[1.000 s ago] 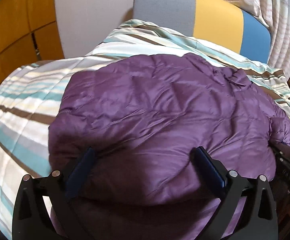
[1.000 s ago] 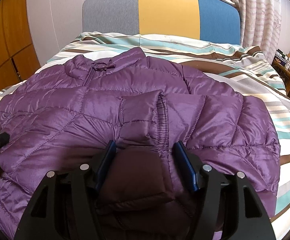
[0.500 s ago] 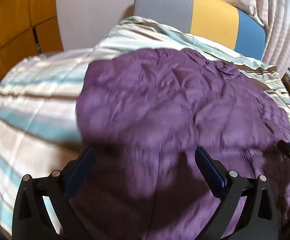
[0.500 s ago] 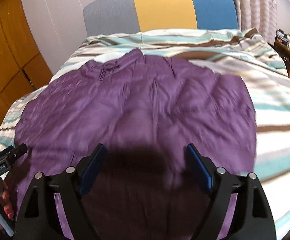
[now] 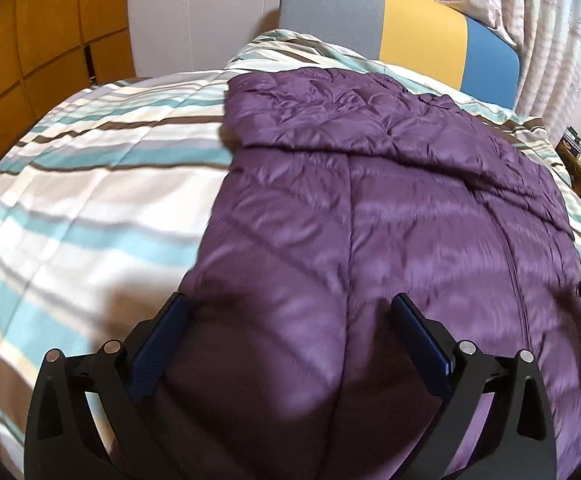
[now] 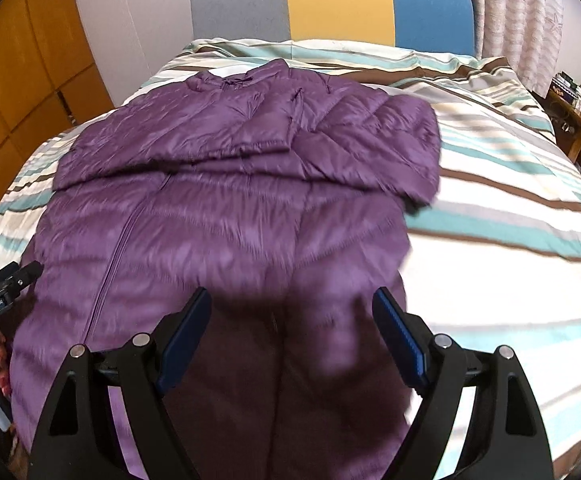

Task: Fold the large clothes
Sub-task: 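Grasp the jacket hem with the left tool and lift it toward the collar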

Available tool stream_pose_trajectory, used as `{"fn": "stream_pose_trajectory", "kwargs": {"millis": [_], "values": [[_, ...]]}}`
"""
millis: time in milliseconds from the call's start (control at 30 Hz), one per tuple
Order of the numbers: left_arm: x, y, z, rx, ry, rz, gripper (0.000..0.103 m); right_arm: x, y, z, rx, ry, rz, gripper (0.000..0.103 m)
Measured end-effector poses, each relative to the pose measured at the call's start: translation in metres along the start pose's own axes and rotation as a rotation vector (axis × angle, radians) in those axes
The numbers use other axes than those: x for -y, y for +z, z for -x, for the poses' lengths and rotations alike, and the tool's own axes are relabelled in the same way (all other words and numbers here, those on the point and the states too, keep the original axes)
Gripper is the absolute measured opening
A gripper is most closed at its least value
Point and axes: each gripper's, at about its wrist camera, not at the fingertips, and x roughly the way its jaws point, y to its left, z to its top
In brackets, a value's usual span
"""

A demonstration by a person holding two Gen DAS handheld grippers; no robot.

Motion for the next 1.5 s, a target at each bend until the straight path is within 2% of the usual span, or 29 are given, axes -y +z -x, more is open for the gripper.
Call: {"fn": "stream_pose_trajectory", "kwargs": {"millis": [167, 333, 467, 667, 767, 833, 867, 900, 933, 967, 1000, 1033, 1100, 1233, 1333, 1500], "values": [[-0.019, -0.019, 0.014, -0.002, -0.011, 0.045, 0.1, 0.021, -0.029, 0.025, -0.002, 0.008, -0.021, 0.076], [-0.046, -0.044, 0.029, 0.001, -0.05, 0.127, 0.1, 0.046, -0.058, 0.045, -0.026, 0.057, -0.052, 0.06], [-0.05, -0.057, 0.043, 0.015, -0.073, 0.119, 0.1, 0.058, -0.079, 0.057, -0.068, 0.078, -0.041, 0.059], [-0.056, -0.07, 0.055, 0.0, -0.162, 0.133, 0.084, 0.068, -0.106, 0.068, -0.145, 0.157, -0.052, 0.059], [-0.055, -0.077, 0.059, -0.006, -0.195, 0.128, 0.08, 0.07, -0.116, 0.068, -0.167, 0.198, -0.067, 0.059], [-0.049, -0.08, 0.059, -0.014, -0.201, 0.109, 0.072, 0.066, -0.117, 0.066, -0.156, 0.216, -0.054, 0.046], [-0.043, -0.08, 0.059, -0.018, -0.19, 0.081, 0.06, 0.063, -0.117, 0.065, -0.155, 0.229, -0.042, 0.044], [-0.038, -0.08, 0.059, -0.024, -0.196, 0.058, 0.043, 0.057, -0.117, 0.064, -0.151, 0.242, -0.021, 0.04], [-0.036, -0.079, 0.059, -0.032, -0.217, 0.051, 0.035, 0.052, -0.117, 0.064, -0.149, 0.258, 0.0, 0.03], [-0.032, -0.076, 0.06, -0.038, -0.241, 0.053, 0.025, 0.048, -0.116, 0.064, -0.147, 0.28, 0.014, 0.024], [-0.029, -0.074, 0.061, -0.032, -0.244, 0.05, 0.021, 0.046, -0.114, 0.062, -0.148, 0.315, 0.005, 0.018], [-0.025, -0.071, 0.063, -0.021, -0.247, 0.044, 0.019, 0.046, -0.111, 0.06, -0.145, 0.34, -0.015, 0.013], [-0.021, -0.06, 0.07, 0.011, -0.263, 0.042, 0.017, 0.05, -0.101, 0.061, -0.109, 0.388, -0.06, 0.01], [-0.019, -0.034, 0.08, 0.078, -0.305, 0.059, 0.017, 0.06, -0.074, 0.072, 0.007, 0.469, -0.134, 0.009], [-0.021, -0.009, 0.078, 0.108, -0.322, 0.072, 0.017, 0.068, -0.053, 0.072, 0.066, 0.49, -0.178, 0.009], [-0.027, 0.035, 0.057, 0.126, -0.346, 0.121, 0.017, 0.074, -0.018, 0.058, 0.117, 0.472, -0.206, 0.009]]}}
